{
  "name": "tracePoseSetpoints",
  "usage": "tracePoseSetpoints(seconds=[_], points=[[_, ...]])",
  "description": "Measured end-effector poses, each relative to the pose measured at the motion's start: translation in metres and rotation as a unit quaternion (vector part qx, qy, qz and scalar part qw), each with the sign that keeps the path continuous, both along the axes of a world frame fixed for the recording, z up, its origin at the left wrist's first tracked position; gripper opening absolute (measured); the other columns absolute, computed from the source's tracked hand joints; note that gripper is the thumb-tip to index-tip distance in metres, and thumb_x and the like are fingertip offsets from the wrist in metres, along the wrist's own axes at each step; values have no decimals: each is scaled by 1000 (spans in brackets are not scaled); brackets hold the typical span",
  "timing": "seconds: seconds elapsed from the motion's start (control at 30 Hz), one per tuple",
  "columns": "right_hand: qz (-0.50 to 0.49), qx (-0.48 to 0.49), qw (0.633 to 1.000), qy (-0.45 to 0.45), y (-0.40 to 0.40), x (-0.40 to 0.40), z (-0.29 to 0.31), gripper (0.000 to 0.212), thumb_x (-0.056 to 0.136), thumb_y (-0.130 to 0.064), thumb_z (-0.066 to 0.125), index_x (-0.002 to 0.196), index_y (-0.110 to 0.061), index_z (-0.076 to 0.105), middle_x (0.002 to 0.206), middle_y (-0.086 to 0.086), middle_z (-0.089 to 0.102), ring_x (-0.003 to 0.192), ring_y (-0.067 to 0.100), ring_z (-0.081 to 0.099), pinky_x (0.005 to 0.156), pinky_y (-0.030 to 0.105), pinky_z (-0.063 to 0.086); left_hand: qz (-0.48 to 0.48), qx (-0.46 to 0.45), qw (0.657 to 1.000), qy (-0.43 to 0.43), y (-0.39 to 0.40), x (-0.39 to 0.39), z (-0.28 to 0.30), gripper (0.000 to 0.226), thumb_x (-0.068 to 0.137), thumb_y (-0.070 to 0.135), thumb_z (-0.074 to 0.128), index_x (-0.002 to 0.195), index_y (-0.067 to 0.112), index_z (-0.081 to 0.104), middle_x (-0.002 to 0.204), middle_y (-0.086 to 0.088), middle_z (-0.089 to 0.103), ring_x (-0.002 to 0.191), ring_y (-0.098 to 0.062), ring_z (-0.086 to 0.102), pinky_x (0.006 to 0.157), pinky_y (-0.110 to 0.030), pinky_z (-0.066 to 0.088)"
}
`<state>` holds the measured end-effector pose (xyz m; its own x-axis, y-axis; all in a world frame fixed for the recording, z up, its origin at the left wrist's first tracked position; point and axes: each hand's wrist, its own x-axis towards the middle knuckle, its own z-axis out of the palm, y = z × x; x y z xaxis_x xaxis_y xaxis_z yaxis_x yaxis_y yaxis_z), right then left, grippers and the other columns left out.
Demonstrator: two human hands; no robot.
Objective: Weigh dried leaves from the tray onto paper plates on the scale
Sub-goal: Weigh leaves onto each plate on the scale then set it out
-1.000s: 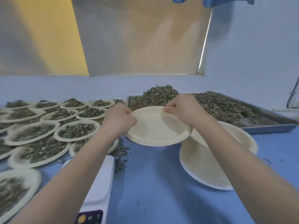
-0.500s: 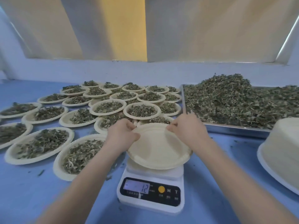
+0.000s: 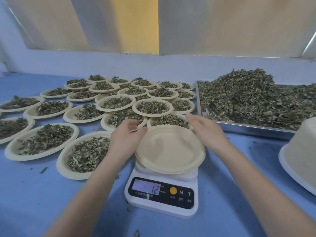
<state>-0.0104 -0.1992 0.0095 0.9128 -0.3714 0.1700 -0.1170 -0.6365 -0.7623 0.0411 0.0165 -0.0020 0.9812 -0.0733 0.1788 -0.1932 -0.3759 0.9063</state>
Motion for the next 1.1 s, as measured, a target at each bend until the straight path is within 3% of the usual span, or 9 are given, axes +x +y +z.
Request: tracePoseSetpoints(seconds=[0.23, 0.3, 0.43, 0.57, 0.77, 0.83, 0.93, 1.0, 1.1], points=[[22, 112, 993, -36, 1, -7, -7, 32, 86, -72, 35, 103, -50, 52, 113, -19, 56, 117, 10, 53, 101, 34, 38, -17, -284, 958, -39, 4, -14, -7, 30, 95, 17, 53, 123, 9, 58, 124, -2, 61, 112, -8, 58, 97, -33, 49], [25, 124, 991, -41, 1, -7, -8, 31, 85, -75, 35, 102, -53, 50, 114, -20, 55, 113, 6, 55, 99, 35, 39, -29, -298, 952, -62, 5, -15, -6, 31, 97, 14, 49, 126, 6, 55, 128, -4, 58, 118, -10, 56, 96, -30, 50], [29, 136, 989, -56, 1, -8, -9, 58, 78, -81, 31, 120, -47, 53, 109, -25, 55, 99, -6, 56, 85, 30, 37, -51, -274, 955, -96, 5, -20, -6, 33, 98, 11, 44, 129, 2, 52, 132, -6, 56, 121, -12, 54, 99, -30, 48], [40, 148, 987, -50, 1, -9, -10, 76, 63, -89, 31, 125, -49, 51, 114, -29, 52, 116, 2, 52, 96, 31, 36, -74, -289, 950, -95, 4, -20, -6, 33, 95, 19, 50, 125, 6, 55, 126, -1, 59, 119, -10, 55, 101, -34, 46], [67, 151, 985, -45, 1, -13, -7, 31, 73, -82, 40, 95, -65, 54, 104, -39, 52, 117, -3, 50, 95, 25, 36, -115, -276, 949, -99, 0, -15, -4, 36, 81, 29, 52, 115, 21, 61, 117, 13, 62, 117, -7, 56, 102, -35, 45], [96, 148, 984, -32, -1, -16, -5, 49, 73, -77, 51, 119, -58, 51, 125, -31, 51, 122, -1, 46, 93, 23, 34, -120, -267, 951, -99, -2, -13, -5, 38, 80, 30, 53, 117, 22, 60, 118, 14, 61, 118, -8, 55, 103, -37, 44], [141, 131, 981, 29, -9, -26, 5, 98, 61, -69, 70, 145, -44, 27, 150, -17, 29, 133, 2, 31, 96, 25, 30, -129, -249, 955, -98, -2, -10, -4, 41, 80, 31, 53, 119, 21, 59, 121, 13, 61, 117, -6, 55, 103, -37, 44], [169, 133, 974, 66, -11, -44, 7, 122, 49, -67, 75, 149, -46, 8, 150, -29, 16, 132, -12, 22, 98, 18, 28, -135, -249, 954, -95, -1, -8, -5, 41, 80, 31, 53, 119, 22, 59, 121, 13, 61, 118, -6, 55, 103, -38, 43], [180, 109, 973, 97, -6, -80, -13, 143, 41, -66, 80, 143, -50, -18, 134, -48, 11, 111, -39, 17, 89, 0, 27, -129, -262, 952, -97, 0, -9, -9, 42, 79, 30, 54, 120, 19, 59, 118, 16, 61, 119, -9, 55, 105, -41, 42]])
